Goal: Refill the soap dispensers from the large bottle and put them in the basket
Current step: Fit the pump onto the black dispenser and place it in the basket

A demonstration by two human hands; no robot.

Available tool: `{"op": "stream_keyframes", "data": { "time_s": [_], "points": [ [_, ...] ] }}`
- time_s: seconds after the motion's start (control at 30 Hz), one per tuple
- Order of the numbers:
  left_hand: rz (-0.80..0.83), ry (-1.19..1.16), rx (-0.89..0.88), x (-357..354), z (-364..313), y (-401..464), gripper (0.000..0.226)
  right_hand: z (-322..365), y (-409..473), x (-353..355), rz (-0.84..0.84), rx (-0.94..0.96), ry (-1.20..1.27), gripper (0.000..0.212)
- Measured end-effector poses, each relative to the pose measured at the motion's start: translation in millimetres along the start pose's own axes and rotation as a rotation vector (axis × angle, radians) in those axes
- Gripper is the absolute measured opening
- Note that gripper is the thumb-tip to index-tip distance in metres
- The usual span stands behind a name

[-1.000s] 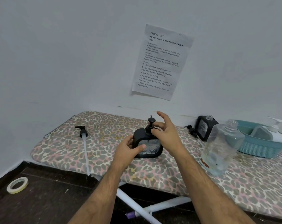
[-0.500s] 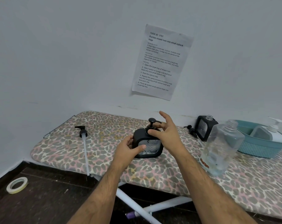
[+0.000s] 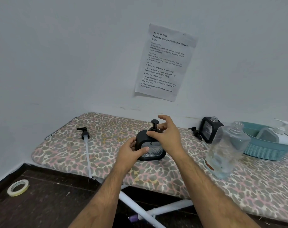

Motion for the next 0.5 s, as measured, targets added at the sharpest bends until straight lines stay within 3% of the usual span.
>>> {"op": "stream_keyframes", "data": {
  "time_s": [0.23,0.5],
  "points": [
    [-0.007,-0.014,-0.002,0,-1,-1,0.045,-9,3,-4,0.255,-0.109,0.160,0.066],
    [-0.004,-0.024,-0.013,0,-2,-1,0.041,-1,3,3,0.122,-0.056,-0.033,0.041]
  ]
}}
Point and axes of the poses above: each hand's wrist, its own y-axis towards the middle knuckle, its own x-axis out of the back of the hand, z = x × y, the point moved 7 cm from there along y, towards the middle knuckle, and after that the axes turned 11 degrees about y, right-handed, at the moved point
